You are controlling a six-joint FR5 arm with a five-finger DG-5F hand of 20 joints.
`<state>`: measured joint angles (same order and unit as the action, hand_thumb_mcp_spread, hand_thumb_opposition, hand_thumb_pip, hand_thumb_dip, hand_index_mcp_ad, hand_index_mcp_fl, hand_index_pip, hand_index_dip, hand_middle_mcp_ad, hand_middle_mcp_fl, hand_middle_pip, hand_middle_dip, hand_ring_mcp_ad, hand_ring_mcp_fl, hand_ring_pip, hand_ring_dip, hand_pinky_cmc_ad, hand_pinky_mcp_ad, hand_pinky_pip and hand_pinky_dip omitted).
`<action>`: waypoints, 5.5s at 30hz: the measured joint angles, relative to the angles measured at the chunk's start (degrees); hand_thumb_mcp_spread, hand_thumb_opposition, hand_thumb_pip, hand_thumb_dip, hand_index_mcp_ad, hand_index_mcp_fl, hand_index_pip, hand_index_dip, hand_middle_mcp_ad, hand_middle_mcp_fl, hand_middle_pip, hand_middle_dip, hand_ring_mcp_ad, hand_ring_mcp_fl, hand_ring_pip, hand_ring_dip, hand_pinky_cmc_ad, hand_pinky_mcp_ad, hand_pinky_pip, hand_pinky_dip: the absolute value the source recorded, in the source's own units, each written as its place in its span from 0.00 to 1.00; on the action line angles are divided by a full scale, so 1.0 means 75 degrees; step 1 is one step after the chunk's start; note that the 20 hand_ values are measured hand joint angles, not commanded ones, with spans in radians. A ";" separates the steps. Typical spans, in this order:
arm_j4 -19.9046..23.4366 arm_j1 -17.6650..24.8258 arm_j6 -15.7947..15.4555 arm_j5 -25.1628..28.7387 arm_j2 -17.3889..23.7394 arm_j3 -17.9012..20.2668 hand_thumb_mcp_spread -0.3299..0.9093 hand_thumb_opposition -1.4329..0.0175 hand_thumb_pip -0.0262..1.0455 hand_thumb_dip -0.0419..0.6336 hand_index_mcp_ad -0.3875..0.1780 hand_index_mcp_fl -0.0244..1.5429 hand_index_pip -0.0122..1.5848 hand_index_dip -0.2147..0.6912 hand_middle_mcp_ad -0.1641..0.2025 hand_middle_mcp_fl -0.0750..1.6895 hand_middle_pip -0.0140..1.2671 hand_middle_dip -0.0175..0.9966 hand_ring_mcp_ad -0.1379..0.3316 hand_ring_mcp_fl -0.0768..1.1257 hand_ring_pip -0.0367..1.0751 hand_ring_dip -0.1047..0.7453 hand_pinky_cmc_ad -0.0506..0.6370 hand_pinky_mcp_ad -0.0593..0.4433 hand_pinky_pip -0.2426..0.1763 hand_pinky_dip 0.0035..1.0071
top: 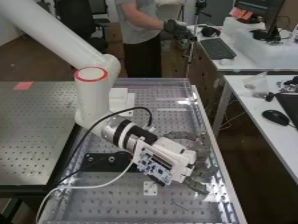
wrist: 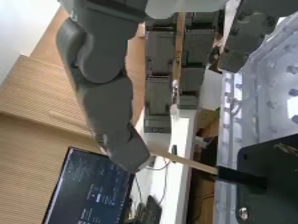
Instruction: Grab the chopstick and place it in the clear container
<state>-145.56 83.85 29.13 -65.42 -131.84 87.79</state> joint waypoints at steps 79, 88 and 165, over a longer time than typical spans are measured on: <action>-0.3278 0.2829 -0.1440 0.0019 0.2485 0.0238 0.97 0.23 0.42 0.49 0.44 0.78 0.32 0.69 0.52 0.74 0.25 0.73 0.43 0.76 0.13 0.76 0.60 0.70 0.70 0.15; -0.4106 0.3011 -0.1027 0.0197 0.2049 -0.0140 0.97 0.23 0.42 0.49 0.44 0.78 0.31 0.71 0.52 0.74 0.25 0.72 0.43 0.76 0.13 0.76 0.60 0.71 0.70 0.15; -0.5728 0.2876 -0.1391 0.0024 0.1144 -0.1133 0.79 0.35 0.36 0.54 0.30 0.70 0.21 0.72 0.56 0.66 0.19 0.70 0.44 0.59 0.10 0.73 0.60 0.70 0.73 0.15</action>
<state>-188.52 105.42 18.69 -65.24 -123.26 79.29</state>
